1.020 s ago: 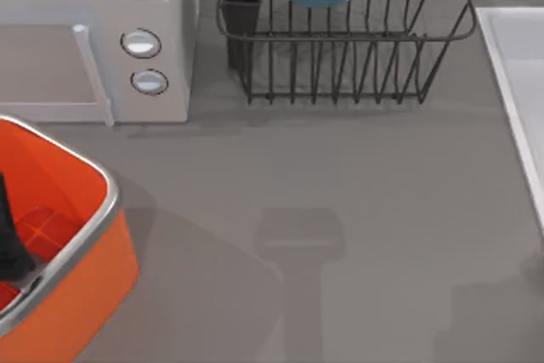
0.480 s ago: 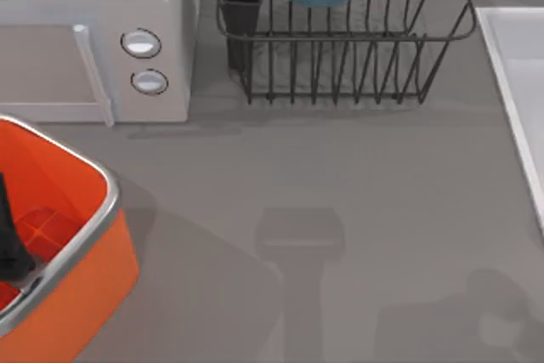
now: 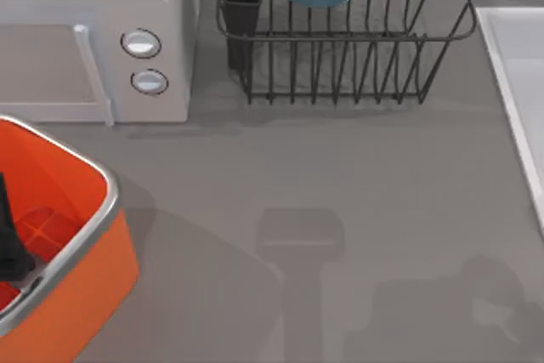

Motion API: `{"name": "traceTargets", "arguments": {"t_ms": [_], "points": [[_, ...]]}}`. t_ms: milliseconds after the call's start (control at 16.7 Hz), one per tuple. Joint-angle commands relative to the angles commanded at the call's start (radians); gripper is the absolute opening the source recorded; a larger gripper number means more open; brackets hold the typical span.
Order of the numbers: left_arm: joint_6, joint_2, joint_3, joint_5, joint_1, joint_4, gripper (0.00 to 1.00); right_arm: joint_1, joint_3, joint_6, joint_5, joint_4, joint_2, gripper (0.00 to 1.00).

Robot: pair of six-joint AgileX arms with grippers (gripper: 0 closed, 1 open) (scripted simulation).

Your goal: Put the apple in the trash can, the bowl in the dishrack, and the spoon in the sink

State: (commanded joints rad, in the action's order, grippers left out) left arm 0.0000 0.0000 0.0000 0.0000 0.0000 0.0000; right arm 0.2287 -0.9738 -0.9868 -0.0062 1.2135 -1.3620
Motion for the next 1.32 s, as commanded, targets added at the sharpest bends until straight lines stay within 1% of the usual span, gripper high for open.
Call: {"name": "traceTargets", "arguments": {"t_ms": [120,300,780,960,1140,1320], "points": [[0.000,0.000,0.000,0.000,0.000,0.000,1.00,-0.003,-0.115,-0.002,-0.001,0.041,-0.102,0.00],[0.000,0.000,0.000,0.000,0.000,0.000,1.00,-0.011,-0.365,-0.004,-0.002,0.121,-0.301,0.00],[0.000,0.000,0.000,0.000,0.000,0.000,1.00,-0.037,-1.267,0.025,-0.007,0.364,-0.929,0.00],[0.000,0.000,0.000,0.000,0.000,0.000,1.00,-0.048,-1.562,0.047,-0.009,0.431,-1.125,0.00],[0.000,0.000,0.000,0.000,0.000,0.000,1.00,-0.057,-1.777,0.069,-0.010,0.475,-1.276,0.00],[0.000,0.000,0.000,0.000,0.000,0.000,1.00,-0.064,-1.899,0.084,-0.010,0.497,-1.367,0.00]]}}
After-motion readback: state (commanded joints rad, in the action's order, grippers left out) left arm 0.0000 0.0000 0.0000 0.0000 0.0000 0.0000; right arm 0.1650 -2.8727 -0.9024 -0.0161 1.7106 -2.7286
